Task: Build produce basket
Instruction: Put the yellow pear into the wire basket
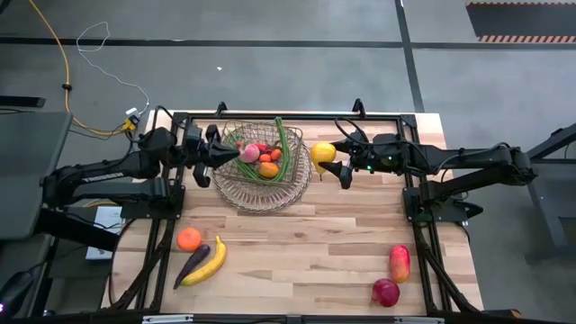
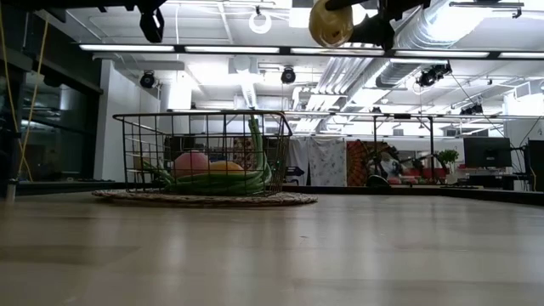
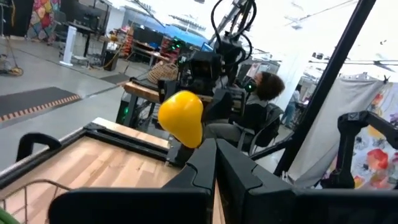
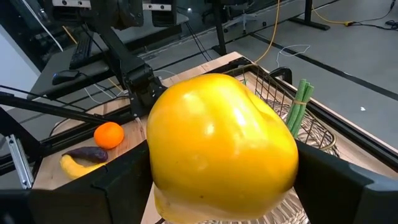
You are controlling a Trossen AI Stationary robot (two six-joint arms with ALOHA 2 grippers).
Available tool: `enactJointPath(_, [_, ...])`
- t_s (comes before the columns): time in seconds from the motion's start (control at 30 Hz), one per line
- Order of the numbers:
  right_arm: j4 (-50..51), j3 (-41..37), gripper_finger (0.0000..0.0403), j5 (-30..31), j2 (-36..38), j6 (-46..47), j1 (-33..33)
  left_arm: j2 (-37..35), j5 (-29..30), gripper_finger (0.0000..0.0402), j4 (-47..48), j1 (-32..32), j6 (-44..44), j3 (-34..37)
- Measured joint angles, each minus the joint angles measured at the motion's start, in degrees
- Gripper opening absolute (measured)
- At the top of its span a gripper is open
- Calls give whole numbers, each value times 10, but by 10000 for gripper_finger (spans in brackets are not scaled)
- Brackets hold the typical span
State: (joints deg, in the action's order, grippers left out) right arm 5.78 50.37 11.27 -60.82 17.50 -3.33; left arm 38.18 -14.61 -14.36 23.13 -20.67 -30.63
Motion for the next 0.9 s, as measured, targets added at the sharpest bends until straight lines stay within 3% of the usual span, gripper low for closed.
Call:
enactJointPath(0.47, [-1, 0, 320, 2, 0, -1, 0, 11, 24, 0, -5, -44, 23, 0])
enactJointPath(0.9, [-4, 0, 320, 4, 0, -26, 0, 10, 24, 0, -34, -45, 29, 0])
